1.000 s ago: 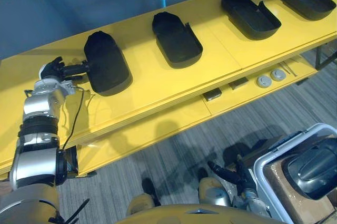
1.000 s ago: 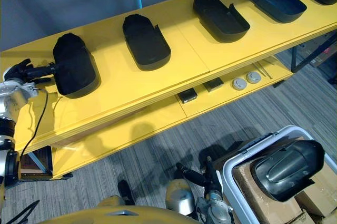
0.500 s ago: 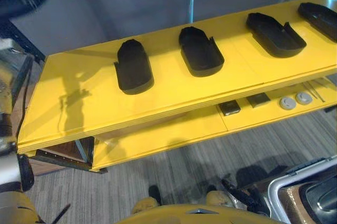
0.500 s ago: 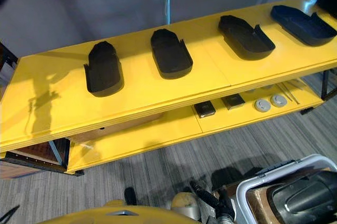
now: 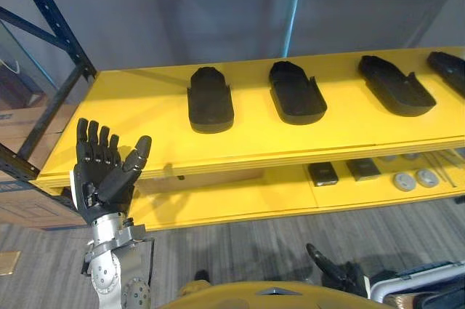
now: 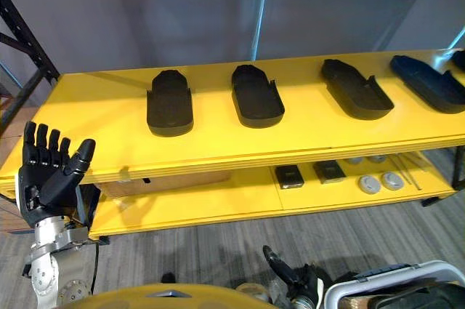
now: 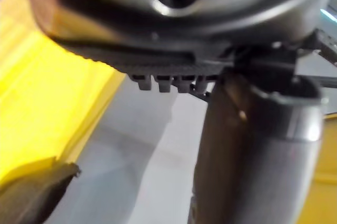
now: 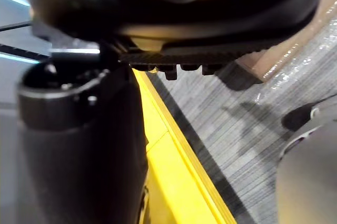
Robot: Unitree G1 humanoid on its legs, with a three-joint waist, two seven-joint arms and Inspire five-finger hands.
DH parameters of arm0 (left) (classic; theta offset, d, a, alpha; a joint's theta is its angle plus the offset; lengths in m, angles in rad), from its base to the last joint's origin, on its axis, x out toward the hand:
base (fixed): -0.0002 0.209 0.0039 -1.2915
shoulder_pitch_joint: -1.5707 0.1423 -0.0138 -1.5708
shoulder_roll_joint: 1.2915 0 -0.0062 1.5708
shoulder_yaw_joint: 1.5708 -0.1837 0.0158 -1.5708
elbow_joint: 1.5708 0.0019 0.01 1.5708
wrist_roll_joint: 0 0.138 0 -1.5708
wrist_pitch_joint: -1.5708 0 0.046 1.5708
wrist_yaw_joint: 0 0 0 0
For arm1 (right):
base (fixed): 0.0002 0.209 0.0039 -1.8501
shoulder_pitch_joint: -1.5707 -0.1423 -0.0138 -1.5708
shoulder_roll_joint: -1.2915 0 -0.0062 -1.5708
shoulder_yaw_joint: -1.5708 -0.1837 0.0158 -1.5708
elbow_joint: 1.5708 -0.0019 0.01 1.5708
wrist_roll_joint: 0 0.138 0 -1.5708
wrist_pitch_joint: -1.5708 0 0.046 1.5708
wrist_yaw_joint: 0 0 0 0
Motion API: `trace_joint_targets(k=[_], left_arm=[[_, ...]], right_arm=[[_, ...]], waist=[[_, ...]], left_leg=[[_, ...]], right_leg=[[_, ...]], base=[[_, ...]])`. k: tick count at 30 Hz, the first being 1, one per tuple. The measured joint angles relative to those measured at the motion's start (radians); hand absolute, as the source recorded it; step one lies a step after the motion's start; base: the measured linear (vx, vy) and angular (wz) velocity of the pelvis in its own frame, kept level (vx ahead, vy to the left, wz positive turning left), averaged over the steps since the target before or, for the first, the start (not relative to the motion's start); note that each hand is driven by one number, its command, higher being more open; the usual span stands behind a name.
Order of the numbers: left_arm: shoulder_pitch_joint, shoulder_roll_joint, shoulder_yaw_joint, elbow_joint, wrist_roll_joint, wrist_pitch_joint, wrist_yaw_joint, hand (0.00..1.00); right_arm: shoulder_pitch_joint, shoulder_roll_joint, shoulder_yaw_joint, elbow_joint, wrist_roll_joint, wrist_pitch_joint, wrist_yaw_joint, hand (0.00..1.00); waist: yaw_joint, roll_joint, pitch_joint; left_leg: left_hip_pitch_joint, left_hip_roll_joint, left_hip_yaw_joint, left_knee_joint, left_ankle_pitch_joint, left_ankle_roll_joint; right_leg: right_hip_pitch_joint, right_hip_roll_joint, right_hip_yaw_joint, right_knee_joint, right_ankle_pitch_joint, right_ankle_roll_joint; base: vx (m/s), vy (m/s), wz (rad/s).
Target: Walk over and take three plastic housings, then place them on the shelf
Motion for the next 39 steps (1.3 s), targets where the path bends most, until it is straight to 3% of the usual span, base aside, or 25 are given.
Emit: trace_joint_targets(k=[3, 5, 7, 10, 13, 18, 20, 23, 28, 29, 30, 31, 32, 33, 34, 35, 36, 37, 39], left_arm=[[-0.076, 0.089, -0.047, -0.002, -0.002, -0.097, 0.012, 1.00], [-0.141, 0.130, -0.079, -0.029, -0.007, -0.122, 0.008, 1.00], [-0.188, 0.135, -0.127, -0.083, -0.009, -0.123, -0.005, 1.00], [-0.249, 0.136, -0.237, -0.122, 0.013, -0.120, -0.005, 1.00], [-0.361, 0.149, -0.398, -0.121, 0.144, -0.092, 0.029, 1.00], [-0.476, 0.178, -0.544, -0.121, 0.196, -0.019, -0.018, 1.00], [-0.476, 0.180, -0.546, -0.119, 0.193, 0.017, -0.017, 1.00], [-0.473, 0.202, -0.544, -0.113, 0.195, 0.056, 0.012, 1.00], [-0.415, 0.218, -0.529, -0.111, 0.194, 0.080, 0.054, 1.00], [-0.377, 0.211, -0.502, -0.111, 0.194, 0.080, 0.065, 1.00], [-0.328, 0.207, -0.452, -0.112, 0.194, 0.080, 0.101, 1.00], [-0.305, 0.201, -0.425, -0.113, 0.194, 0.081, 0.122, 1.00], [-0.244, 0.171, -0.363, -0.124, 0.194, 0.080, 0.159, 1.00], [-0.210, 0.157, -0.335, -0.137, 0.194, 0.080, 0.176, 1.00], [-0.147, 0.141, -0.294, -0.170, 0.193, 0.071, 0.192, 1.00], [-0.106, 0.138, -0.277, -0.191, 0.189, 0.042, 0.184, 1.00], [-0.097, 0.135, -0.274, -0.203, 0.189, 0.029, 0.181, 1.00], [-0.099, 0.133, -0.274, -0.226, 0.183, 0.008, 0.175, 1.00], [-0.098, 0.134, -0.294, -0.249, 0.183, -0.014, 0.168, 1.00]], right_arm=[[-0.010, -0.001, 0.023, -0.003, 0.000, -0.042, -0.051, 1.00], [-0.017, -0.001, 0.030, -0.033, -0.001, -0.062, -0.096, 1.00], [0.009, 0.001, 0.034, -0.129, -0.032, -0.071, -0.148, 1.00], [0.055, -0.003, 0.039, -0.344, -0.089, -0.106, -0.181, 1.00], [0.065, -0.032, 0.066, -0.483, -0.115, -0.156, -0.179, 1.00], [0.119, -0.050, 0.077, -0.614, -0.156, -0.161, -0.178, 1.00], [0.145, -0.073, 0.107, -0.667, -0.190, -0.150, -0.165, 1.00], [0.149, -0.109, 0.169, -0.766, -0.195, -0.140, -0.128, 1.00], [0.079, -0.161, 0.212, -0.861, -0.195, -0.141, -0.102, 1.00], [0.062, -0.168, 0.212, -0.861, -0.193, -0.140, -0.094, 1.00], [0.031, -0.171, 0.221, -0.860, -0.187, -0.140, -0.071, 1.00], [0.011, -0.175, 0.227, -0.860, -0.177, -0.141, -0.056, 1.00], [-0.022, -0.201, 0.241, -0.855, -0.151, -0.143, -0.031, 1.00], [-0.039, -0.216, 0.248, -0.846, -0.138, -0.144, -0.021, 1.00], [-0.060, -0.243, 0.258, -0.820, -0.111, -0.144, -0.017, 1.00], [-0.064, -0.245, 0.265, -0.797, -0.073, -0.143, -0.031, 1.00], [-0.057, -0.238, 0.267, -0.797, -0.057, -0.142, -0.041, 1.00], [-0.027, -0.207, 0.267, -0.798, -0.037, -0.142, -0.063, 1.00], [0.044, -0.157, 0.271, -0.806, -0.036, -0.142, -0.067, 1.00]], waist=[[-0.003, -0.007, -0.008], [-0.008, 0.001, -0.015], [-0.020, 0.010, -0.018], [-0.070, 0.034, -0.030], [-0.125, 0.025, -0.023], [-0.164, 0.023, -0.016], [-0.176, 0.026, -0.016], [-0.163, 0.023, -0.011], [-0.158, 0.019, 0.012], [-0.140, 0.018, 0.014], [-0.122, 0.020, 0.021], [-0.114, 0.022, 0.029], [-0.090, 0.031, 0.051], [-0.069, 0.047, 0.058], [-0.038, 0.086, 0.061], [-0.026, 0.106, 0.061], [-0.028, 0.109, 0.064], [-0.032, 0.091, 0.083], [-0.031, 0.051, 0.120]], left_leg=[[-0.008, -0.004, 0.012, -0.001, -0.001, 0.001], [-0.019, -0.003, 0.034, -0.001, -0.001, 0.000], [-0.021, -0.004, 0.062, 0.003, -0.001, 0.000], [-0.015, 0.001, 0.125, 0.004, -0.004, 0.004], [0.019, 0.013, 0.206, 0.004, -0.026, -0.005], [0.050, 0.017, 0.278, 0.004, -0.051, -0.012], [0.070, 0.018, 0.315, 0.005, -0.062, -0.014], [0.086, 0.033, 0.392, 0.032, -0.095, -0.019], [0.073, 0.054, 0.413, 0.096, -0.134, -0.021], [0.038, 0.074, 0.353, 0.191, -0.173, 0.029], [-0.017, 0.097, 0.238, 0.332, -0.223, 0.113], [-0.049, 0.104, 0.169, 0.412, -0.249, 0.154], [-0.075, 0.081, -0.002, 0.512, -0.323, 0.161], [-0.071, 0.053, -0.090, 0.532, -0.355, 0.148], [-0.078, 0.013, -0.204, 0.557, -0.397, 0.159], [-0.063, 0.015, -0.268, 0.552, -0.442, 0.150], [-0.061, 0.013, -0.283, 0.541, -0.455, 0.131], [-0.053, 0.003, -0.280, 0.527, -0.468, 0.108], [-0.019, -0.013, -0.262, 0.510, -0.485, 0.076]], right_leg=[[-0.017, -0.003, 0.021, 0.000, 0.002, -0.001], [-0.041, -0.002, 0.042, 0.000, 0.005, -0.001], [-0.062, -0.002, 0.072, -0.002, 0.023, 0.001], [-0.090, 0.006, 0.135, -0.017, 0.054, 0.009], [-0.093, 0.023, 0.211, -0.043, 0.078, 0.007], [-0.107, 0.037, 0.280, -0.045, 0.082, 0.013], [-0.108, 0.043, 0.313, -0.050, 0.088, 0.017], [-0.113, 0.055, 0.327, -0.096, 0.136, 0.019], [-0.128, 0.067, 0.320, -0.120, 0.161, 0.012], [-0.138, 0.076, 0.329, -0.112, 0.172, 0.001], [-0.143, 0.090, 0.346, -0.096, 0.179, -0.013], [-0.141, 0.094, 0.356, -0.088, 0.177, -0.019], [-0.141, 0.111, 0.415, -0.069, 0.167, -0.031], [-0.144, 0.123, 0.462, -0.060, 0.163, -0.037], [-0.161, 0.166, 0.520, -0.040, 0.158, -0.045], [-0.200, 0.212, 0.547, 0.016, 0.141, -0.040], [-0.225, 0.226, 0.551, 0.055, 0.131, -0.032], [-0.260, 0.233, 0.561, 0.128, 0.107, -0.013], [-0.290, 0.245, 0.566, 0.204, 0.103, -0.008]], base=[[0.00, 0.029, -0.11], [0.01, 0.035, -0.29], [0.03, 0.040, -0.45], [0.05, 0.026, -0.60], [0.04, 0.020, -0.71], [0.02, 0.011, -0.47], [0.04, 0.019, -0.62], [0.00, -0.018, -0.76], [-0.02, -0.068, -0.38], [0.04, -0.097, -0.79], [0.05, -0.116, -0.95], [0.03, -0.052, -1.26], [0.00, 0.017, -1.28], [-0.05, 0.179, -1.85], [-0.09, 0.277, -1.70], [-0.11, 0.255, -1.30], [-0.13, 0.151, -0.62], [-0.15, 0.078, -0.44], [-0.17, 0.071, -0.73]])
